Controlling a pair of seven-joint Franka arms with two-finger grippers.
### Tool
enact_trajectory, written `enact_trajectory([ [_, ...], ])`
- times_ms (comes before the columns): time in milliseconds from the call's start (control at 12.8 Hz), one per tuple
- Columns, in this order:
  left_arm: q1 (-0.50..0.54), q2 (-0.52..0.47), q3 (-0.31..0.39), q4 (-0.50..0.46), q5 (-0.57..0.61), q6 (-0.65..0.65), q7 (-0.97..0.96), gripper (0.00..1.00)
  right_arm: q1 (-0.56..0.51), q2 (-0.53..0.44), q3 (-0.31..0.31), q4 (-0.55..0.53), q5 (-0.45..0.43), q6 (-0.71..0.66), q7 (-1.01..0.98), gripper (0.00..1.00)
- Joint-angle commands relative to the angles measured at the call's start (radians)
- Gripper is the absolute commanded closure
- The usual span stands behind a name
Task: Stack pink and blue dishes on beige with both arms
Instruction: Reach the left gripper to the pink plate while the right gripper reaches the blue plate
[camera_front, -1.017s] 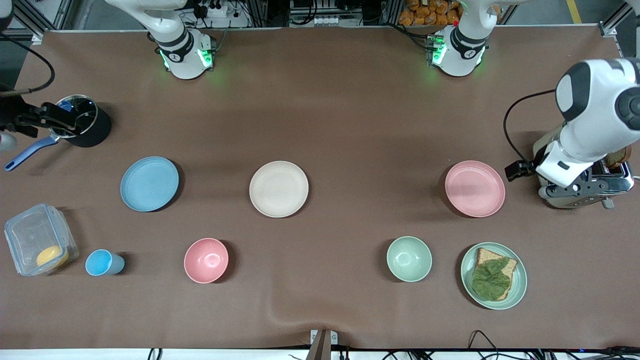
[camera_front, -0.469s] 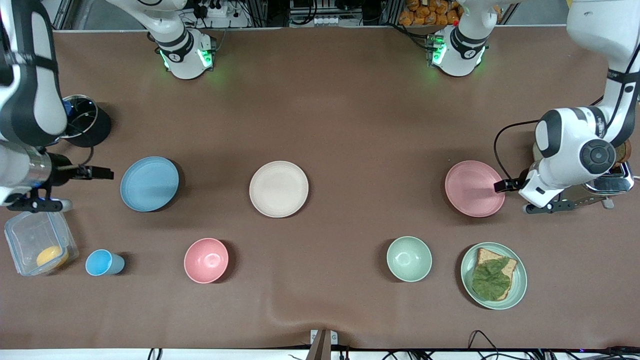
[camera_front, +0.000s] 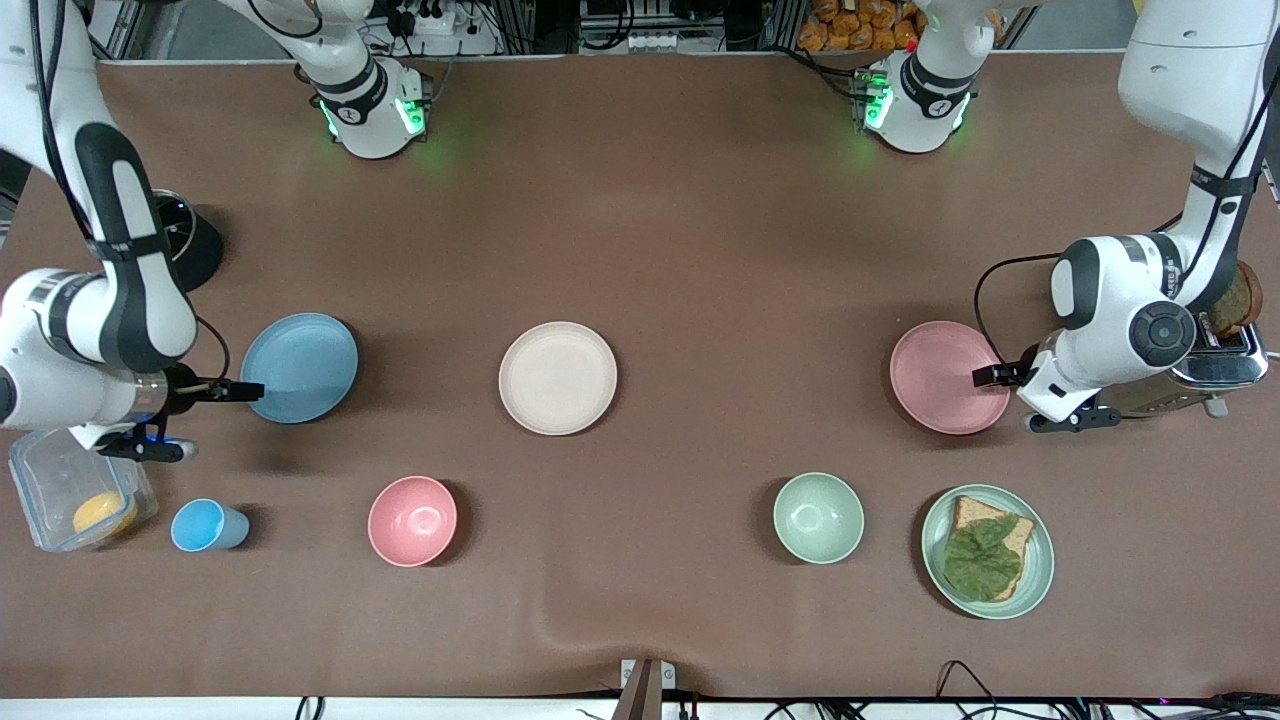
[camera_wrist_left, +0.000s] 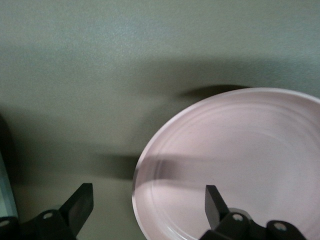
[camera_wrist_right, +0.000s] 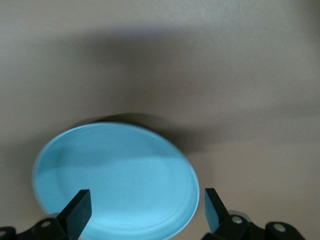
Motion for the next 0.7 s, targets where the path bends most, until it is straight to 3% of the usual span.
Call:
enact_trajectory([
  [0, 0.023, 0.025, -0.009, 0.011, 0.017, 0.013, 0.009, 0.1, -0.05, 0.036, 0.018, 0.017, 0.001, 0.002, -0.064, 0.0],
  [235, 0.023, 0.042, -0.009, 0.012, 0.014, 0.017, 0.009, 0.27, -0.091, 0.071, 0.021, 0.019, 0.013, 0.021, -0.152, 0.0],
  [469, 0.023, 0.044, -0.009, 0.012, 0.008, 0.017, 0.007, 0.52, -0.096, 0.089, 0.021, 0.017, 0.013, 0.013, -0.188, 0.25],
  [626, 0.023, 0.044, -0.009, 0.016, 0.006, 0.017, 0.007, 0.8, -0.108, 0.105, 0.022, 0.016, 0.015, 0.013, -0.222, 0.4],
])
